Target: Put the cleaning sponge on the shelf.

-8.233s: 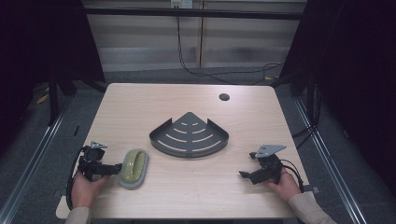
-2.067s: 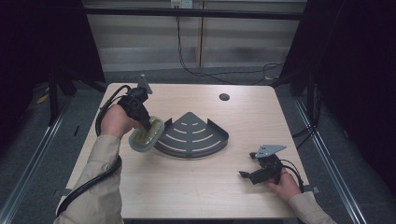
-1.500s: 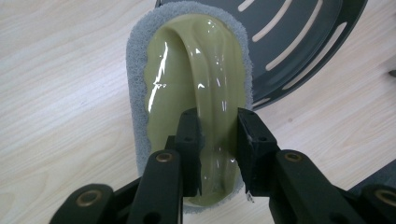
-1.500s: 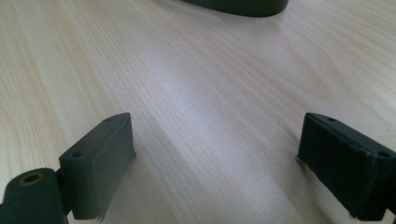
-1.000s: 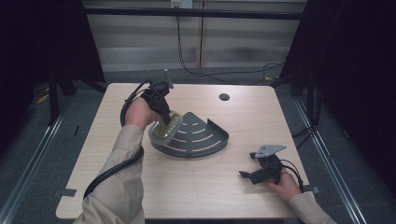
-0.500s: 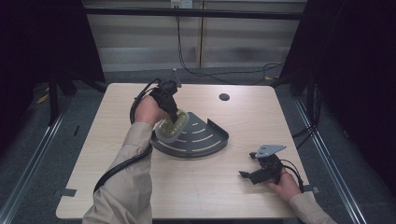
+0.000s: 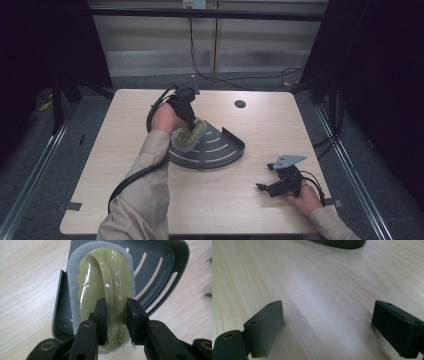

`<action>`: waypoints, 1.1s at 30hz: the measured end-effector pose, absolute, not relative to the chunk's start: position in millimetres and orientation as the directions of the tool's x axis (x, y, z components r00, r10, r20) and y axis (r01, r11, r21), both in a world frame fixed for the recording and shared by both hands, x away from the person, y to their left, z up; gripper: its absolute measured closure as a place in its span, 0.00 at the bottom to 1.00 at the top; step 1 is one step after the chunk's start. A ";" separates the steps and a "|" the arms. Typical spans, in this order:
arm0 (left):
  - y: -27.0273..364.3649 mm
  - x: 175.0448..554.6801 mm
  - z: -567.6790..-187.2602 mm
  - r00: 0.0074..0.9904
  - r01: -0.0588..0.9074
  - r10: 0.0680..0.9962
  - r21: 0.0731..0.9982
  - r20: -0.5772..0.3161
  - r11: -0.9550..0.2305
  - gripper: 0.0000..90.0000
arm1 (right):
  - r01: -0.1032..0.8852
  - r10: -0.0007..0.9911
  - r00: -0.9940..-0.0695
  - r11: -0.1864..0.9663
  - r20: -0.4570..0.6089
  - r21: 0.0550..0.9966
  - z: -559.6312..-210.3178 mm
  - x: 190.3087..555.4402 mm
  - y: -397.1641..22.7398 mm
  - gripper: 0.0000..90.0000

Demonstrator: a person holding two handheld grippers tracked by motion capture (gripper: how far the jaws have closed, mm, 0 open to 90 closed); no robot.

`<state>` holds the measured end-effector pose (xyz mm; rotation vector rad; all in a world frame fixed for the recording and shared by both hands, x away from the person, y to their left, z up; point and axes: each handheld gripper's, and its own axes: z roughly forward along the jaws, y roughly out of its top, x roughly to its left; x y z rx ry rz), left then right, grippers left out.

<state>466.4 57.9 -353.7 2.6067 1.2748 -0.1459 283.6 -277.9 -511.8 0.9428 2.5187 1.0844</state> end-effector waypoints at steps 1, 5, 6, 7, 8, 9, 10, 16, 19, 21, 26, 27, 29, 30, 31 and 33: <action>57.4 466.9 -354.4 0.617 0.787 0.763 0.168 -0.192 -0.594 0.80 | 0.468 0.647 -0.762 0.516 0.031 0.718 -511.7 283.6 -277.9 0.11; 55.1 468.0 -356.0 0.618 0.786 0.764 0.172 -0.188 -0.594 0.80 | 0.468 0.647 -0.762 0.516 0.031 0.718 -511.7 283.6 -277.9 0.11; 54.7 468.7 -356.2 0.624 0.781 0.760 0.172 -0.183 -0.601 0.80 | 0.468 0.647 -0.762 0.516 0.031 0.718 -511.7 283.6 -277.9 0.11; 54.0 469.2 -357.1 0.627 0.779 0.758 0.170 -0.180 -0.603 0.80 | 0.467 0.647 -0.762 0.516 0.031 0.718 -511.8 283.6 -277.9 0.11; 53.6 469.3 -357.6 0.631 0.776 0.755 0.174 -0.177 -0.607 0.80 | 0.468 0.648 -0.761 0.517 0.030 0.717 -511.7 283.5 -277.9 0.11; 53.4 469.5 -358.6 0.636 0.772 0.752 0.175 -0.175 -0.611 0.80 | 0.468 0.648 -0.761 0.516 0.030 0.717 -511.7 283.6 -277.9 0.11; 53.3 469.6 -359.6 0.634 0.773 0.753 0.171 -0.179 -0.610 0.80 | 0.468 0.647 -0.762 0.516 0.032 0.718 -511.8 283.6 -277.9 0.11; 54.0 470.6 -365.5 0.645 0.763 0.747 0.174 -0.158 -0.622 0.80 | 0.467 0.647 -0.762 0.516 0.030 0.718 -511.7 283.6 -277.9 0.11; 53.8 470.6 -368.1 0.658 0.753 0.738 0.175 -0.153 -0.635 0.80 | 0.467 0.647 -0.762 0.516 0.031 0.718 -511.8 283.7 -277.9 0.11; 55.0 471.2 -372.2 0.675 0.737 0.724 0.171 -0.143 -0.653 0.80 | 0.466 0.646 -0.762 0.516 0.030 0.719 -511.8 283.7 -277.9 0.11; 56.6 471.4 -379.4 0.683 0.729 0.717 0.173 -0.136 -0.662 0.80 | 0.469 0.648 -0.761 0.513 0.034 0.719 -511.9 283.5 -277.7 0.11; 57.3 471.5 -382.4 0.694 0.719 0.708 0.169 -0.131 -0.674 0.80 | 0.468 0.648 -0.761 0.514 0.031 0.719 -511.9 283.5 -277.8 0.11; 57.7 471.8 -383.7 0.700 0.714 0.703 0.169 -0.127 -0.680 0.80 | 0.468 0.648 -0.761 0.514 0.033 0.719 -511.9 283.5 -277.8 0.11; 57.9 471.8 -385.3 0.702 0.712 0.701 0.165 -0.127 -0.682 0.80 | 0.469 0.649 -0.760 0.514 0.032 0.718 -511.8 283.5 -277.8 0.11; 58.1 471.7 -387.0 0.700 0.714 0.704 0.166 -0.122 -0.681 0.80 | 0.469 0.648 -0.761 0.514 0.032 0.719 -511.8 283.5 -277.8 0.11; 58.6 472.1 -388.7 0.706 0.707 0.697 0.166 -0.124 -0.687 0.80 | 0.468 0.647 -0.761 0.514 0.033 0.719 -511.9 283.6 -277.8 0.11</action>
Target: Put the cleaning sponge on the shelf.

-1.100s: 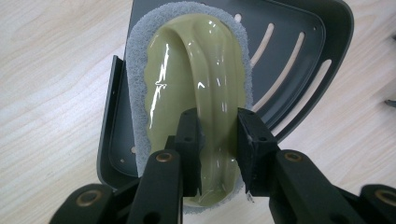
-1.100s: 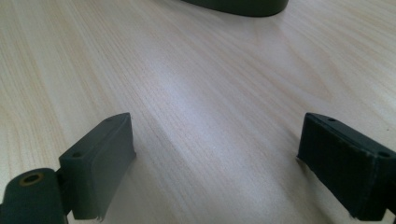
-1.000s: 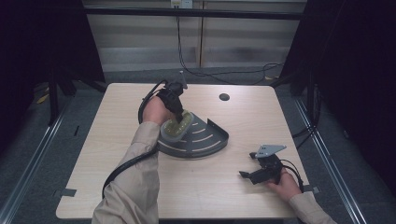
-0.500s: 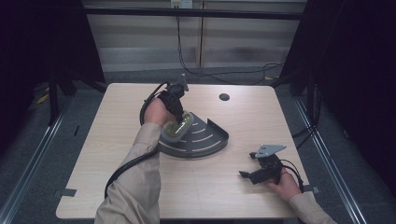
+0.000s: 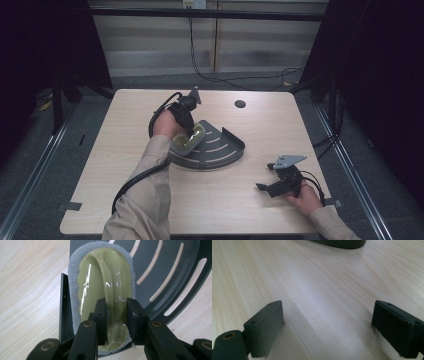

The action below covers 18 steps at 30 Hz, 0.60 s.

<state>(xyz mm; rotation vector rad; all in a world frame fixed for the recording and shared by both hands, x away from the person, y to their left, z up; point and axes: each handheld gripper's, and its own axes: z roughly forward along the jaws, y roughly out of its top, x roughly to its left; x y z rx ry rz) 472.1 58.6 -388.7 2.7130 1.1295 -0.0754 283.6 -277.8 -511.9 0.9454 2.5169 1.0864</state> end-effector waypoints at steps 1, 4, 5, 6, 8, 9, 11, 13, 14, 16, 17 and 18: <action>58.6 472.0 -389.3 0.706 0.707 0.697 0.166 -0.122 -0.687 0.80 | 0.468 0.648 -0.761 0.514 0.033 0.719 -511.9 283.6 -277.8 0.11; 59.0 472.2 -391.2 0.713 0.700 0.690 0.167 -0.123 -0.694 0.80 | 0.468 0.648 -0.761 0.515 0.032 0.719 -511.9 283.6 -277.8 0.11; 59.2 472.3 -392.3 0.715 0.699 0.687 0.164 -0.128 -0.696 0.80 | 0.468 0.648 -0.761 0.515 0.032 0.719 -511.9 283.6 -277.8 0.11; 59.3 472.3 -393.9 0.717 0.697 0.687 0.161 -0.122 -0.699 0.80 | 0.467 0.647 -0.762 0.515 0.031 0.719 -511.9 283.6 -277.8 0.11; 59.6 472.3 -395.5 0.718 0.695 0.685 0.161 -0.120 -0.700 0.80 | 0.467 0.647 -0.762 0.515 0.032 0.719 -511.9 283.7 -277.8 0.11; 59.6 472.3 -395.5 0.718 0.695 0.685 0.161 -0.120 -0.700 0.80 | 0.467 0.647 -0.762 0.515 0.032 0.719 -511.9 283.7 -277.8 0.11; 60.1 472.7 -397.0 0.723 0.690 0.680 0.156 -0.120 -0.707 0.80 | 0.467 0.647 -0.762 0.514 0.032 0.719 -511.9 283.6 -277.8 0.11; 60.5 472.3 -398.6 0.718 0.696 0.686 0.158 -0.118 -0.701 0.80 | 0.468 0.648 -0.761 0.514 0.031 0.719 -511.9 283.5 -277.8 0.11; 60.4 472.0 -399.4 0.718 0.695 0.686 0.160 -0.116 -0.701 0.80 | 0.468 0.648 -0.761 0.513 0.033 0.719 -512.0 283.5 -277.7 0.11; 60.7 471.7 -401.1 0.726 0.687 0.678 0.159 -0.117 -0.709 0.80 | 0.467 0.648 -0.761 0.515 0.030 0.719 -511.9 283.6 -277.8 0.11; 60.5 471.2 -401.7 0.728 0.686 0.677 0.159 -0.111 -0.711 0.80 | 0.467 0.647 -0.762 0.515 0.031 0.719 -512.0 283.7 -277.8 0.11; 60.7 471.2 -402.2 0.732 0.681 0.673 0.159 -0.109 -0.715 0.80 | 0.468 0.648 -0.761 0.514 0.032 0.719 -512.0 283.6 -277.8 0.11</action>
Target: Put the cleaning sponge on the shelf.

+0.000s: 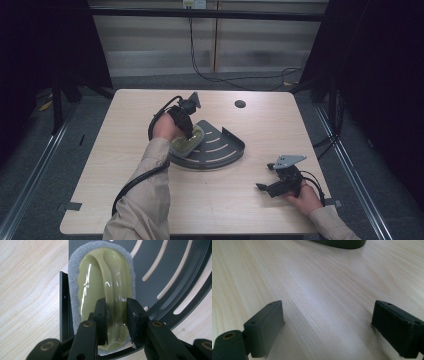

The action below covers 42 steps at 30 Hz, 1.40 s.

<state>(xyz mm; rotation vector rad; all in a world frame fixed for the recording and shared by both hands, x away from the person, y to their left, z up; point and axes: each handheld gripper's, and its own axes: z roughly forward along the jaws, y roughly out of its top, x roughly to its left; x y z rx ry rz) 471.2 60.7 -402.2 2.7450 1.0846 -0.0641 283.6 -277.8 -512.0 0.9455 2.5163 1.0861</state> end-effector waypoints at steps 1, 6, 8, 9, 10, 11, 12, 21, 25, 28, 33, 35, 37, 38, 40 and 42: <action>60.7 471.2 -402.2 0.732 0.681 0.673 0.159 -0.109 -0.715 0.80 | 0.468 0.648 -0.761 0.514 0.032 0.719 -512.0 283.6 -277.8 0.11; 60.8 469.8 -404.8 0.739 0.673 0.665 0.161 -0.108 -0.722 0.80 | 0.467 0.647 -0.762 0.514 0.032 0.719 -511.9 283.6 -277.8 0.11; 61.1 469.8 -405.7 0.742 0.670 0.662 0.159 -0.107 -0.725 0.80 | 0.467 0.648 -0.761 0.515 0.030 0.719 -511.9 283.6 -277.8 0.11; 61.1 469.8 -405.7 0.742 0.670 0.662 0.159 -0.107 -0.725 0.80 | 0.467 0.648 -0.761 0.515 0.030 0.719 -511.9 283.6 -277.8 0.11; 61.3 469.6 -406.3 0.743 0.668 0.661 0.159 -0.103 -0.727 0.80 | 0.467 0.647 -0.762 0.514 0.032 0.719 -511.9 283.6 -277.8 0.11; 61.7 469.7 -406.9 0.746 0.666 0.658 0.161 -0.104 -0.729 0.80 | 0.466 0.647 -0.762 0.515 0.031 0.719 -512.0 283.7 -277.8 0.11; 61.8 469.6 -407.3 0.744 0.667 0.660 0.160 -0.103 -0.728 0.80 | 0.468 0.648 -0.761 0.514 0.031 0.719 -511.9 283.5 -277.8 0.11; 61.6 468.7 -411.7 0.755 0.655 0.648 0.155 -0.099 -0.740 0.80 | 0.467 0.647 -0.762 0.514 0.032 0.719 -511.9 283.6 -277.8 0.11; 62.0 468.8 -412.6 0.756 0.654 0.647 0.155 -0.096 -0.741 0.80 | 0.467 0.647 -0.762 0.514 0.032 0.719 -511.9 283.6 -277.8 0.11; 62.5 468.7 -413.4 0.752 0.659 0.652 0.156 -0.102 -0.736 0.80 | 0.467 0.647 -0.762 0.514 0.032 0.719 -511.9 283.6 -277.8 0.11; 63.3 468.0 -415.3 0.753 0.658 0.650 0.149 -0.104 -0.738 0.80 | 0.468 0.647 -0.761 0.514 0.032 0.719 -511.9 283.6 -277.8 0.11; 64.5 468.4 -415.4 0.755 0.655 0.648 0.149 -0.101 -0.741 0.80 | 0.468 0.647 -0.761 0.514 0.033 0.719 -511.9 283.6 -277.8 0.11; 66.3 468.2 -415.3 0.752 0.659 0.651 0.148 -0.102 -0.738 0.80 | 0.469 0.648 -0.761 0.513 0.034 0.719 -511.9 283.5 -277.7 0.11; 66.9 468.3 -415.3 0.752 0.659 0.651 0.148 -0.101 -0.738 0.80 | 0.469 0.649 -0.760 0.514 0.032 0.718 -511.8 283.5 -277.8 0.11; 68.0 468.1 -415.7 0.750 0.661 0.653 0.149 -0.104 -0.736 0.80 | 0.467 0.648 -0.761 0.515 0.031 0.719 -511.9 283.6 -277.8 0.11; 68.5 468.0 -415.9 0.749 0.662 0.655 0.148 -0.102 -0.734 0.80 | 0.469 0.648 -0.761 0.513 0.034 0.719 -511.9 283.5 -277.8 0.11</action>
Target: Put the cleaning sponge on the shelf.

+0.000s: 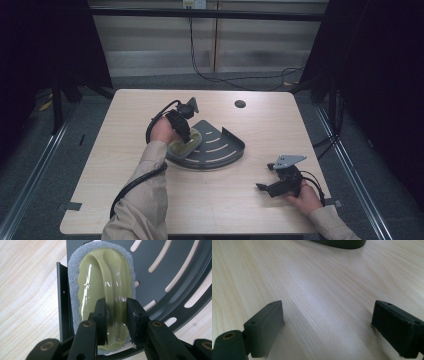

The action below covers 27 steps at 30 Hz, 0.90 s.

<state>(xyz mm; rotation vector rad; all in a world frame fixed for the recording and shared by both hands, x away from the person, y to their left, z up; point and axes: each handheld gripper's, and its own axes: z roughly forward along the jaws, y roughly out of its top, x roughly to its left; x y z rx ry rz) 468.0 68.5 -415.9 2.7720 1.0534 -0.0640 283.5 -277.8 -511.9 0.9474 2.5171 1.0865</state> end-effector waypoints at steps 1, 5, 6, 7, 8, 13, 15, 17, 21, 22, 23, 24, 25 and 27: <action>69.2 468.2 -415.9 0.750 0.661 0.653 0.147 -0.102 -0.736 0.80 | 0.469 0.648 -0.761 0.514 0.034 0.718 -511.8 283.5 -277.8 0.11; 70.2 468.1 -416.9 0.751 0.660 0.652 0.147 -0.103 -0.737 0.80 | 0.468 0.647 -0.762 0.514 0.033 0.719 -511.9 283.6 -277.8 0.11; 70.2 468.1 -416.9 0.751 0.660 0.652 0.147 -0.103 -0.737 0.80 | 0.468 0.647 -0.762 0.514 0.033 0.719 -511.9 283.6 -277.8 0.11; 70.6 468.0 -417.1 0.748 0.664 0.656 0.148 -0.104 -0.733 0.80 | 0.469 0.648 -0.761 0.513 0.034 0.719 -511.9 283.5 -277.8 0.11; 71.2 468.2 -417.6 0.749 0.662 0.655 0.146 -0.103 -0.735 0.79 | 0.468 0.647 -0.761 0.514 0.033 0.719 -511.9 283.6 -277.8 0.11; 73.7 468.3 -418.6 0.744 0.668 0.660 0.150 -0.104 -0.729 0.79 | 0.468 0.648 -0.761 0.514 0.033 0.719 -511.9 283.5 -277.8 0.11; 74.9 468.5 -418.7 0.740 0.672 0.664 0.145 -0.105 -0.726 0.79 | 0.467 0.647 -0.762 0.514 0.032 0.719 -511.9 283.6 -277.8 0.11; 75.5 468.5 -418.5 0.740 0.672 0.664 0.144 -0.104 -0.726 0.79 | 0.468 0.647 -0.762 0.515 0.032 0.719 -511.9 283.6 -277.8 0.11; 76.4 468.6 -418.5 0.740 0.673 0.665 0.147 -0.102 -0.725 0.79 | 0.467 0.647 -0.762 0.515 0.032 0.719 -511.9 283.6 -277.8 0.11; 77.1 468.7 -419.1 0.738 0.675 0.667 0.148 -0.101 -0.723 0.79 | 0.467 0.647 -0.762 0.515 0.031 0.719 -512.0 283.7 -277.9 0.11; 77.1 468.7 -419.1 0.738 0.675 0.667 0.148 -0.101 -0.723 0.79 | 0.467 0.647 -0.762 0.515 0.031 0.719 -512.0 283.7 -277.9 0.11; 77.8 468.7 -419.1 0.734 0.678 0.671 0.149 -0.100 -0.720 0.79 | 0.468 0.647 -0.761 0.515 0.032 0.719 -511.9 283.6 -277.8 0.11; 77.8 468.7 -419.1 0.734 0.678 0.671 0.149 -0.100 -0.720 0.79 | 0.468 0.647 -0.761 0.515 0.032 0.719 -511.9 283.6 -277.8 0.11; 78.0 468.5 -419.1 0.735 0.678 0.671 0.150 -0.098 -0.720 0.79 | 0.467 0.648 -0.761 0.515 0.031 0.719 -511.9 283.6 -277.8 0.11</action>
